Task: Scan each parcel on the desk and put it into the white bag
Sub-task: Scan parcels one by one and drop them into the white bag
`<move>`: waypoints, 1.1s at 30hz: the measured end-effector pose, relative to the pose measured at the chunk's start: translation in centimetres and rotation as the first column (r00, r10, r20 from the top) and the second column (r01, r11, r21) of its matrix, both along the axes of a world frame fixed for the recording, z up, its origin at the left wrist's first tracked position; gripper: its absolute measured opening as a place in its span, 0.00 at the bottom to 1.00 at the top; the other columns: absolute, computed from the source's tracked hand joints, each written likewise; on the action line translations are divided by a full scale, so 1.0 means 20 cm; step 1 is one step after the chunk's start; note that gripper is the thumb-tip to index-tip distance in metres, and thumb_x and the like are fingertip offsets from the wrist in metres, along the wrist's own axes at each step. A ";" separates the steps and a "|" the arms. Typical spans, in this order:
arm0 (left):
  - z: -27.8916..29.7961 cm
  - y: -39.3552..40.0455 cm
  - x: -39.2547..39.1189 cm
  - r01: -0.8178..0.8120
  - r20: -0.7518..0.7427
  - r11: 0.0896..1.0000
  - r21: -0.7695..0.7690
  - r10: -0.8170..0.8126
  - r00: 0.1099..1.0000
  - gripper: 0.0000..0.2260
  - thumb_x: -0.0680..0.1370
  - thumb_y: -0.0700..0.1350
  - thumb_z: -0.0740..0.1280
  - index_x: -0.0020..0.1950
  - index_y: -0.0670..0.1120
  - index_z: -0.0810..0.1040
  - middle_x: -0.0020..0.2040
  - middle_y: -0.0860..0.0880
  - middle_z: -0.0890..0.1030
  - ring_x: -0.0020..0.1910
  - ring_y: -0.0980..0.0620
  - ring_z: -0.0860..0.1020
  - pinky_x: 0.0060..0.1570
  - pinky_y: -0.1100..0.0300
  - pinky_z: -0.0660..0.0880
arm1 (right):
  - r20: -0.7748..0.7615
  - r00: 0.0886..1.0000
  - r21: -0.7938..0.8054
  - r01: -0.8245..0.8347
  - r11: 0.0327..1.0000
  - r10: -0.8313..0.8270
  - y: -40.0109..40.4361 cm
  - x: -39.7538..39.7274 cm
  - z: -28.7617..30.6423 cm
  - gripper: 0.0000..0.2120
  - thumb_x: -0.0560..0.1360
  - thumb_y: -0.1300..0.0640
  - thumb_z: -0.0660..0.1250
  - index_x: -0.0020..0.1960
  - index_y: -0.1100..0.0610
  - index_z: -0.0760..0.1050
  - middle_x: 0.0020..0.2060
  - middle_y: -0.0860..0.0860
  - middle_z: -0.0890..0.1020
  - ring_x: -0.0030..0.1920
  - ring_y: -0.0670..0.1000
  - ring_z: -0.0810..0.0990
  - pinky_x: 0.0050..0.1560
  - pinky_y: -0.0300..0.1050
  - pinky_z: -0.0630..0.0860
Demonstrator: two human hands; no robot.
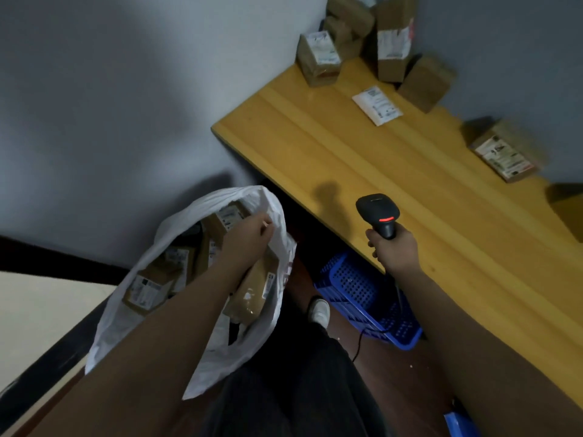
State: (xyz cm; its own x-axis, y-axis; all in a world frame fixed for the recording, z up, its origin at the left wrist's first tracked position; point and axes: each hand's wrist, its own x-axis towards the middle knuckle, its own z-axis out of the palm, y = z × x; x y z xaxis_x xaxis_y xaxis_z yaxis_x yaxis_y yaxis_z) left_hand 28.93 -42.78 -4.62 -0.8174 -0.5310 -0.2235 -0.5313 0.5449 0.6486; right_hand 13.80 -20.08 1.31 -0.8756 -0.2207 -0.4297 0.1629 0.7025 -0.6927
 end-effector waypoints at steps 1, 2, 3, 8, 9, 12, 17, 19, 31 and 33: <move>0.05 0.02 -0.06 0.034 0.011 0.999 -0.015 -0.034 0.999 0.08 0.81 0.48 0.60 0.50 0.46 0.76 0.38 0.47 0.78 0.39 0.47 0.77 0.35 0.56 0.69 | -0.009 1.000 -0.007 0.009 1.000 -0.009 0.03 -0.04 0.03 0.10 0.76 0.57 0.68 0.53 0.64 0.76 0.45 0.66 0.81 0.34 0.55 0.75 0.35 0.48 0.72; 0.09 0.04 -0.13 0.056 0.016 0.998 -0.014 -0.056 0.998 0.08 0.82 0.48 0.60 0.51 0.45 0.76 0.38 0.47 0.79 0.38 0.47 0.77 0.34 0.55 0.69 | -0.019 1.000 -0.013 0.021 1.000 -0.021 0.05 -0.09 0.05 0.10 0.77 0.58 0.68 0.53 0.64 0.76 0.45 0.66 0.81 0.34 0.55 0.75 0.34 0.46 0.72; 0.13 0.07 -0.20 0.074 0.013 0.997 -0.014 -0.074 0.997 0.09 0.82 0.49 0.60 0.52 0.45 0.75 0.37 0.46 0.80 0.37 0.46 0.77 0.34 0.54 0.71 | -0.029 0.999 -0.017 0.029 0.999 -0.030 0.08 -0.14 0.08 0.10 0.77 0.58 0.68 0.52 0.65 0.76 0.45 0.66 0.82 0.34 0.55 0.76 0.34 0.46 0.71; 0.28 0.23 -0.64 0.151 0.044 0.986 -0.073 -0.148 0.988 0.10 0.82 0.52 0.58 0.56 0.47 0.73 0.37 0.46 0.79 0.35 0.45 0.77 0.33 0.52 0.73 | -0.038 0.997 -0.039 0.073 0.997 -0.074 0.26 -0.47 0.19 0.07 0.77 0.58 0.67 0.51 0.61 0.75 0.45 0.63 0.82 0.33 0.54 0.76 0.32 0.45 0.71; 0.30 0.27 -0.74 0.156 0.041 0.985 -0.068 -0.154 0.987 0.10 0.83 0.52 0.58 0.57 0.47 0.73 0.36 0.47 0.79 0.33 0.46 0.77 0.30 0.54 0.70 | -0.044 0.996 -0.042 0.077 0.996 -0.079 0.31 -0.55 0.21 0.06 0.77 0.57 0.67 0.50 0.60 0.75 0.45 0.63 0.82 0.33 0.53 0.76 0.32 0.45 0.71; 0.31 0.38 -1.05 0.147 0.025 0.988 -0.041 -0.146 0.989 0.12 0.83 0.51 0.59 0.60 0.46 0.72 0.34 0.52 0.76 0.30 0.51 0.73 0.27 0.58 0.66 | -0.059 0.994 -0.035 0.085 0.996 -0.087 0.46 -0.78 0.25 0.06 0.77 0.57 0.67 0.51 0.59 0.75 0.44 0.62 0.83 0.33 0.53 0.76 0.32 0.45 0.72; 0.27 0.52 -1.46 0.122 0.005 0.992 0.030 -0.122 0.992 0.14 0.82 0.51 0.59 0.62 0.44 0.72 0.46 0.49 0.79 0.42 0.45 0.78 0.39 0.54 0.75 | -0.073 0.988 -0.029 0.136 0.990 -0.138 0.64 -1.10 0.28 0.04 0.77 0.58 0.67 0.49 0.58 0.75 0.43 0.61 0.83 0.32 0.52 0.76 0.33 0.45 0.73; 0.21 0.53 -1.60 0.116 0.027 0.993 0.036 -0.117 0.993 0.15 0.82 0.51 0.60 0.62 0.42 0.72 0.56 0.46 0.79 0.50 0.43 0.79 0.49 0.51 0.76 | -0.079 0.987 -0.037 0.140 0.990 -0.142 0.64 -1.20 0.28 0.01 0.77 0.58 0.67 0.47 0.55 0.75 0.42 0.60 0.82 0.32 0.52 0.76 0.33 0.45 0.73; -0.15 0.25 -2.31 0.286 0.305 0.948 -0.140 -0.234 0.923 0.28 0.81 0.51 0.60 0.77 0.41 0.57 0.78 0.43 0.54 0.76 0.42 0.53 0.71 0.46 0.59 | -0.039 0.993 -0.068 0.107 0.992 -0.110 0.22 -1.68 0.01 0.05 0.74 0.56 0.69 0.42 0.47 0.74 0.42 0.60 0.83 0.37 0.58 0.79 0.43 0.57 0.80; -0.20 0.20 -2.36 0.332 0.359 0.932 -0.147 -0.262 0.896 0.31 0.82 0.54 0.58 0.79 0.44 0.49 0.80 0.45 0.43 0.78 0.43 0.44 0.74 0.46 0.49 | -0.019 0.994 -0.062 0.111 0.992 -0.112 0.18 -1.72 -0.06 0.04 0.74 0.56 0.68 0.42 0.48 0.74 0.42 0.60 0.83 0.37 0.57 0.79 0.43 0.57 0.80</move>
